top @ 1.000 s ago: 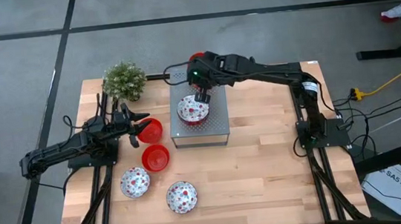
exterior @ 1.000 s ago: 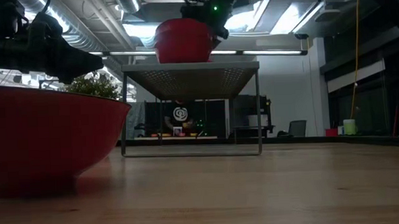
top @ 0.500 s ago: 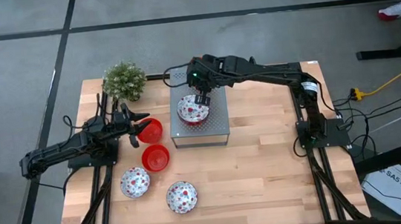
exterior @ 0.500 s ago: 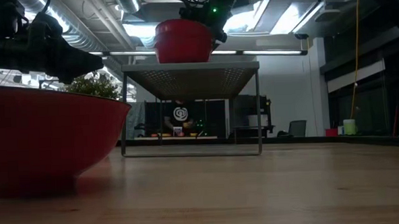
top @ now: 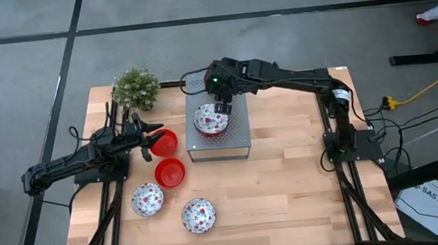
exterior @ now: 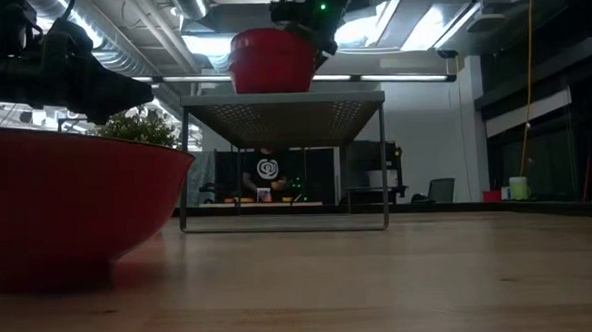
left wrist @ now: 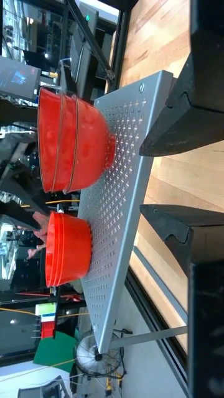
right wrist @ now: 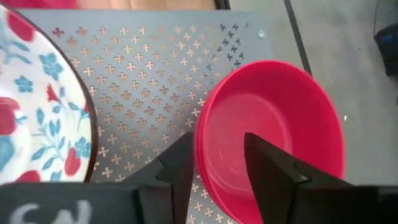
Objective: Pick & Place Mini bowls
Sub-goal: Stack the white patterned bowl on the white patterned bowl on the shelf
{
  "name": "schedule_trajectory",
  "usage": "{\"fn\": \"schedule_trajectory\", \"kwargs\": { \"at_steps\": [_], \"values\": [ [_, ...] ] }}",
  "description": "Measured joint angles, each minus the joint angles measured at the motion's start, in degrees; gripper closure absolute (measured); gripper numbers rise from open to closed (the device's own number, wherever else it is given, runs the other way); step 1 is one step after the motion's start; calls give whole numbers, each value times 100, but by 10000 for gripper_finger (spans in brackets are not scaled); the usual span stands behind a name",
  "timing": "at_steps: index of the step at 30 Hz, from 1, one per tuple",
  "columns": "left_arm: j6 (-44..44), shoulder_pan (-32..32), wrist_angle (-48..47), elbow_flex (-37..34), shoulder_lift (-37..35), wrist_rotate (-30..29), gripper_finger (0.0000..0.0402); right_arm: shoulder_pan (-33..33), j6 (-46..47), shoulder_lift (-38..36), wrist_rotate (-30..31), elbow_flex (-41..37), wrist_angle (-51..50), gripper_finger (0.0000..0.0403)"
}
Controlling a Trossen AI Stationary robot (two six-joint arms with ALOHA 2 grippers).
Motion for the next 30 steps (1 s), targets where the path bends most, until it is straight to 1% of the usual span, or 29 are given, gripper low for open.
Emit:
{"fn": "schedule_trajectory", "kwargs": {
  "at_steps": [7, 11, 15, 30],
  "values": [
    [0, -2, 0, 0, 0, 0, 272, 135, 2, -299, -6, 7, 7, 257],
    [0, 0, 1, 0, 0, 0, 272, 361, 28, -442, -193, 7, 22, 259],
    [0, -2, 2, 0, 2, 0, 272, 676, 14, -619, -345, 7, 111, 259],
    [0, 0, 0, 0, 2, 0, 272, 2122, 12, -1009, -401, 7, 208, 259]
  ]
}}
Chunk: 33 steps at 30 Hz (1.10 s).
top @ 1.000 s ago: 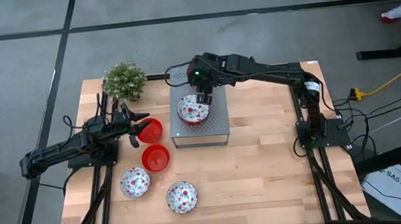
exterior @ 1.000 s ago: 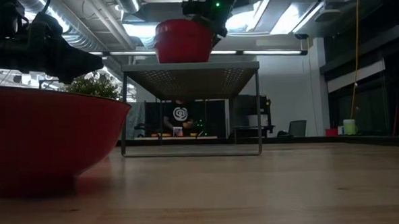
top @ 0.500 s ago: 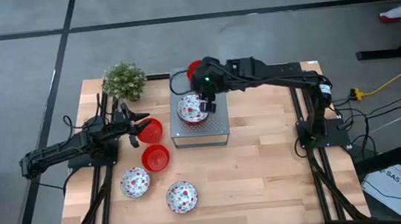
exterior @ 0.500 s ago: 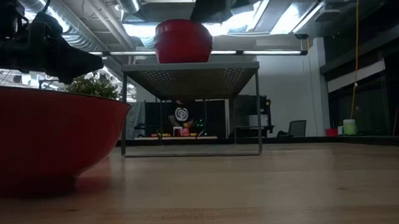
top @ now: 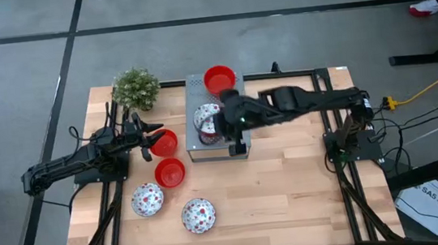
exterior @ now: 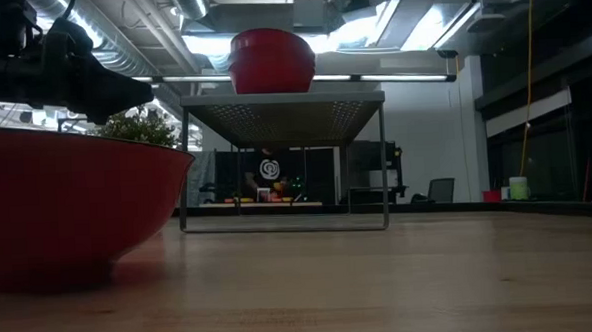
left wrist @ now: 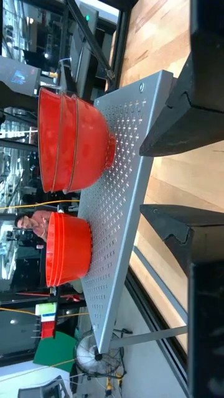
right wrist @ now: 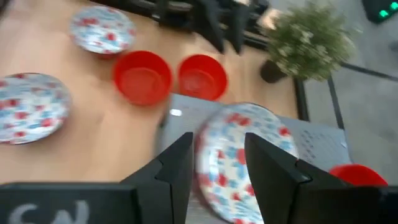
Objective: Pick & Place Mini bowls
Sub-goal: Stack the white patterned bowl on the white patterned bowl on the shelf
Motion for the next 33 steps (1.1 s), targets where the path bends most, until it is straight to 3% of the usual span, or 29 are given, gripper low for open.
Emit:
{"fn": "schedule_trajectory", "kwargs": {
  "at_steps": [15, 33],
  "values": [
    [-1, 0, 0, 2, 0, 0, 272, 1457, 21, -35, -443, -221, 400, 260],
    [1, -1, 0, 0, 0, 0, 272, 2190, -137, -21, -449, -2488, 3039, 260]
  ]
}}
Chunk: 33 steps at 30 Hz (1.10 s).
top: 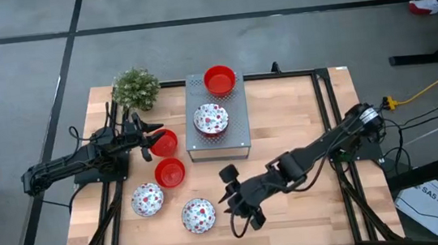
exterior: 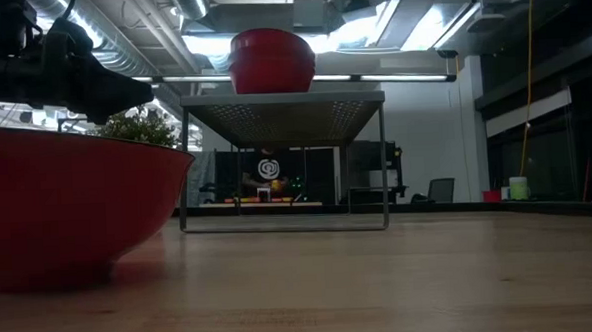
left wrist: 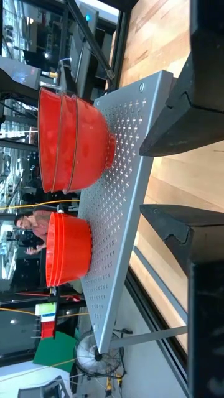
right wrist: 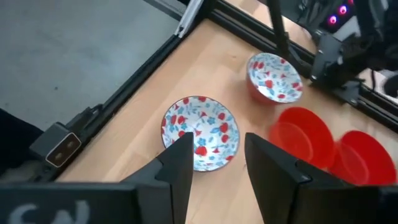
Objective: Pick & Place Mini bowls
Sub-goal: Stack the white patterned bowl on the white patterned bowl on the shelf
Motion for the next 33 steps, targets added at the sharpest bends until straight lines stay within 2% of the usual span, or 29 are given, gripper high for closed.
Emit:
{"fn": "schedule_trajectory", "kwargs": {
  "at_steps": [5, 9, 16, 23, 33],
  "values": [
    [0, 1, 0, 0, 0, 0, 272, 92, -191, 2, 2, -704, 928, 260],
    [-1, -1, 1, 0, -1, 0, 272, 99, -193, 158, 6, -954, 1192, 260],
    [0, 0, 0, 0, -1, 1, 272, 120, -243, 592, 11, -957, 1276, 260],
    [-1, 1, 0, 0, -1, 0, 272, 206, -713, 886, 54, -950, 1571, 260],
    [0, 0, -3, 0, 0, 0, 272, 208, -920, 1512, 57, -190, 1459, 260]
  ]
}}
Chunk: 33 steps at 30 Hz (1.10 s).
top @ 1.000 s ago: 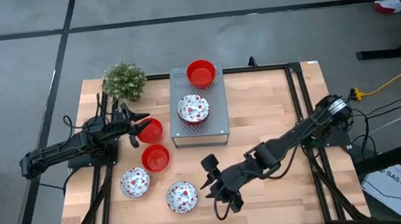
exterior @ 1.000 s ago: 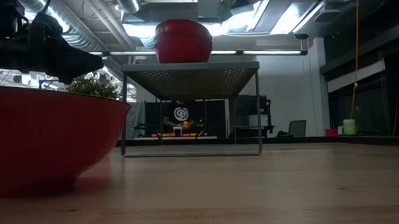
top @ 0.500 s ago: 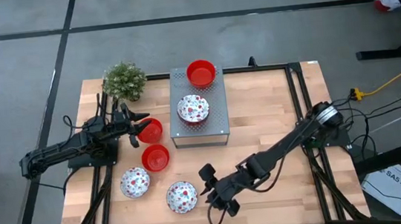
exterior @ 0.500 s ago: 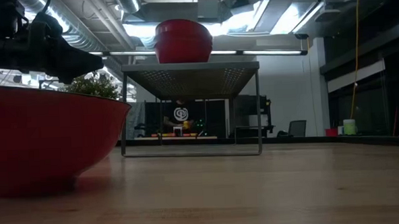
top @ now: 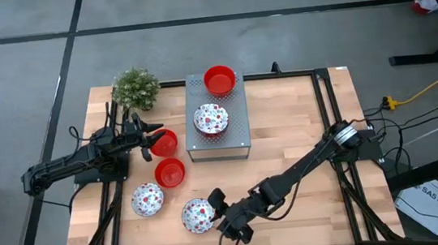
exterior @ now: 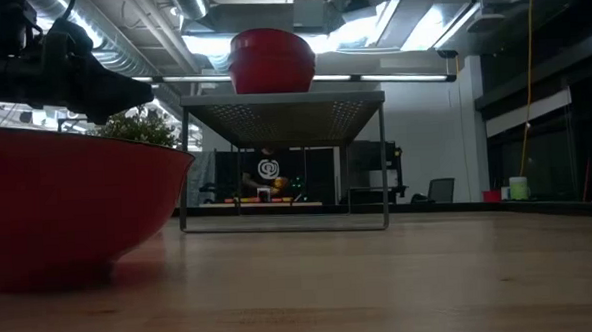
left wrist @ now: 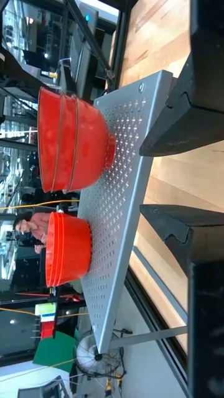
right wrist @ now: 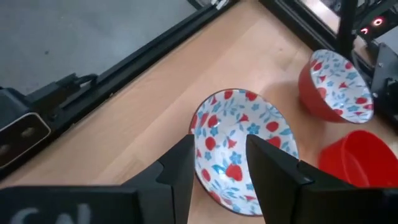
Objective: Pick & Place Mini bowls
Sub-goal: Stack the white patterned bowl on the white patterned bowl on the shelf
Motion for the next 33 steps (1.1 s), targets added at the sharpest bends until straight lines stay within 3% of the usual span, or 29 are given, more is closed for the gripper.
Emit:
{"fn": "schedule_trajectory", "kwargs": {
  "at_steps": [18, 25, 33],
  "values": [
    [0, -2, 3, 0, 0, 0, 272, 5, -1, 1438, 5, 2073, -1768, 260],
    [0, -1, 3, 1, -1, 0, 272, 57, -22, 1680, 458, 2171, -1875, 260],
    [0, -2, 4, 0, -2, 0, 272, 41, -8, 1732, 507, 2171, -2053, 261]
  ]
}}
